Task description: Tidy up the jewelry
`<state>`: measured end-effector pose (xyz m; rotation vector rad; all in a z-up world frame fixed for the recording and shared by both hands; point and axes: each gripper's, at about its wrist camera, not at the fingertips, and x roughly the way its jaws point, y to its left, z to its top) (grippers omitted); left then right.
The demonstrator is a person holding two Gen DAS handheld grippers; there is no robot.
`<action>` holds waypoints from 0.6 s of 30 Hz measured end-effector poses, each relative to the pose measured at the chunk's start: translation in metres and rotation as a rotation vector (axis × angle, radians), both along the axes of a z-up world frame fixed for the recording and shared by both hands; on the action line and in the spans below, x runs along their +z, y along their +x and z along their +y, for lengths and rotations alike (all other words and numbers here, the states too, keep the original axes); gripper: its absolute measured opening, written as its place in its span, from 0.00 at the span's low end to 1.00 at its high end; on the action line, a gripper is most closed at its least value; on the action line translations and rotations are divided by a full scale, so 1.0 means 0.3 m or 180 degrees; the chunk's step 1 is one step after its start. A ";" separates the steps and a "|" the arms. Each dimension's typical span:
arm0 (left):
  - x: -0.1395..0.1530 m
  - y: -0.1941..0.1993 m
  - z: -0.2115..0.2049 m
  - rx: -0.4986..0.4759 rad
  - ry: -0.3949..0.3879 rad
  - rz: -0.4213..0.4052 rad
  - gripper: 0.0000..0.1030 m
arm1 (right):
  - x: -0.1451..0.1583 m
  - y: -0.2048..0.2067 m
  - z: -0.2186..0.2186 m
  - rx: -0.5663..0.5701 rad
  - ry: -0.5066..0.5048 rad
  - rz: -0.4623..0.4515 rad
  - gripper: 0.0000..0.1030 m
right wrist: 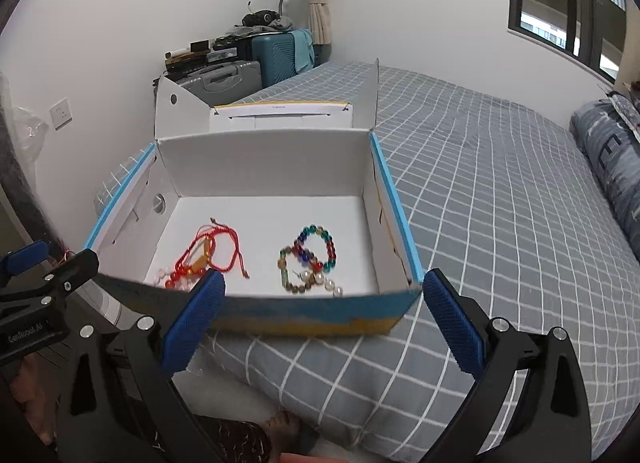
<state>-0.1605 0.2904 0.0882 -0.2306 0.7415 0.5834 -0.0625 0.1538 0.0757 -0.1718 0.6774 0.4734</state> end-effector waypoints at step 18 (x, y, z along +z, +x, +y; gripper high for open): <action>-0.043 0.009 -0.042 -0.0096 0.0046 0.0025 0.94 | -0.026 0.003 -0.010 -0.0007 -0.0015 0.0044 0.93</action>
